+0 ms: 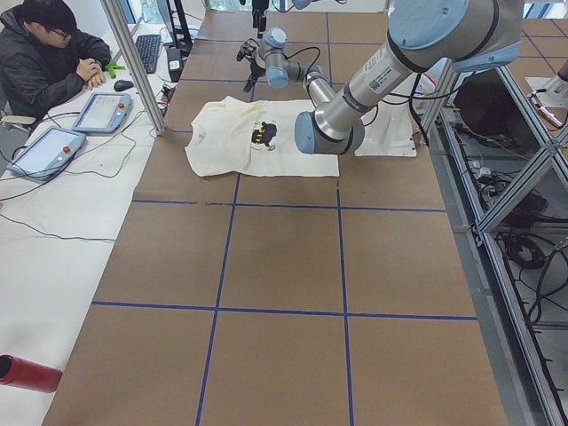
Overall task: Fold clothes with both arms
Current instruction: 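Release the sleeve and move both grippers to the hem corners nearest the robot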
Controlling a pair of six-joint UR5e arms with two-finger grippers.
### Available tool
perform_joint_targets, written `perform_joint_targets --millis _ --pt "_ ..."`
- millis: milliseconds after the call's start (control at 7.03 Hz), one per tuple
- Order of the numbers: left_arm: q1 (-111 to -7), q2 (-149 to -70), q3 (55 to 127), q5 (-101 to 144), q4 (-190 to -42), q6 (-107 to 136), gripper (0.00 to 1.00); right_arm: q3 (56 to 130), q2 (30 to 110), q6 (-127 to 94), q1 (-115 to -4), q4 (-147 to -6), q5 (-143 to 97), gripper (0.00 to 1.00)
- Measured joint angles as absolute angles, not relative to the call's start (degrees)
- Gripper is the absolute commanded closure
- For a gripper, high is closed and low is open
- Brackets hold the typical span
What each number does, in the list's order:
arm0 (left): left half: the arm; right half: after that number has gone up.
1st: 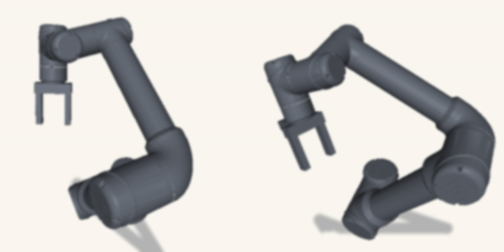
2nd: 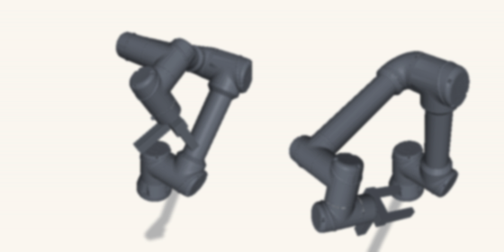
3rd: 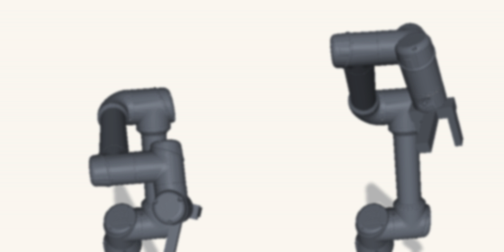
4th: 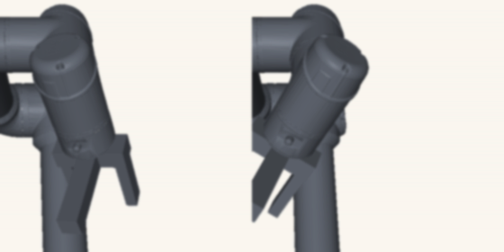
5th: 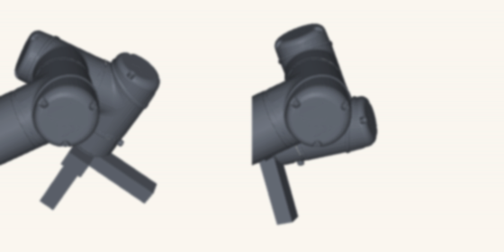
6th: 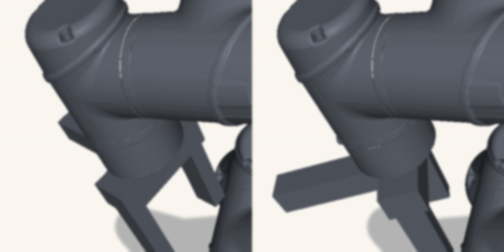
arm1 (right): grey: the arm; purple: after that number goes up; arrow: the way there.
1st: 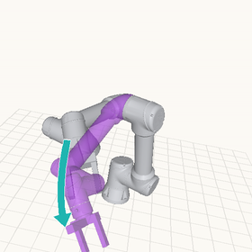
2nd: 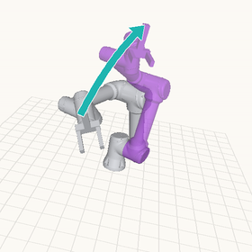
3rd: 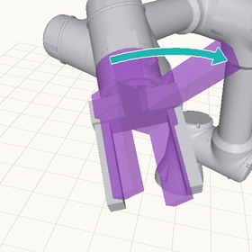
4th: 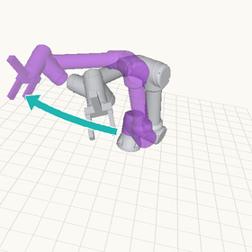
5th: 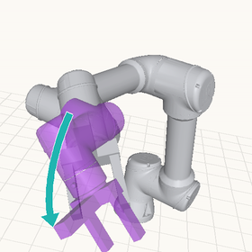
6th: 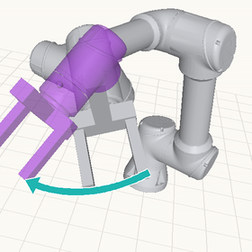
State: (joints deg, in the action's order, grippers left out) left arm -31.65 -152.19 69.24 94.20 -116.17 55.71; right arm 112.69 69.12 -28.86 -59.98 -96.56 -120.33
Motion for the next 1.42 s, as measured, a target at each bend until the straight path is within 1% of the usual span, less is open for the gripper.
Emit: perform_joint_targets --millis 142,285,427,569,712,854,996,1139,1423 --pt "-32.30 -146.53 77.89 95.51 -111.17 54.11 0.00 113.15 69.81 -36.26 -58.10 -92.69 -119.88 0.00" --pt "-32.59 -138.72 88.16 96.35 -108.09 53.33 0.00 114.09 72.25 -45.66 -55.10 -85.87 -118.57 0.00" --pt "-32.66 -130.55 97.51 97.93 -106.98 53.07 0.00 116.41 76.50 -56.07 -50.81 -78.75 -116.13 0.00" --pt "-32.61 -123.71 104.71 99.70 -106.76 53.25 0.00 120.24 80.89 -65.58 -45.04 -74.28 -112.03 0.00" --pt "-32.32 -117.70 110.53 100.48 -106.92 54.70 0.00 124.65 84.77 -73.96 -37.41 -72.49 -105.22 0.03" --pt "-30.68 -111.70 115.16 100.31 -109.08 59.28 0.07 128.50 88.19 -82.44 -28.26 -71.90 -96.08 0.05" --pt "-27.43 -106.54 117.70 98.42 -113.29 65.96 0.26 130.89 90.49 -90.38 -19.99 -71.67 -87.67 0.05" --pt "-23.98 -101.76 118.62 95.44 -117.48 72.69 0.36 131.87 91.56 -96.61 -14.02 -71.17 -81.38 0.04" --pt "-17.29 -93.16 118.86 89.47 -123.78 84.51 0.43 132.31 92.05 -102.31 -8.68 -69.90 -75.16 0.02"
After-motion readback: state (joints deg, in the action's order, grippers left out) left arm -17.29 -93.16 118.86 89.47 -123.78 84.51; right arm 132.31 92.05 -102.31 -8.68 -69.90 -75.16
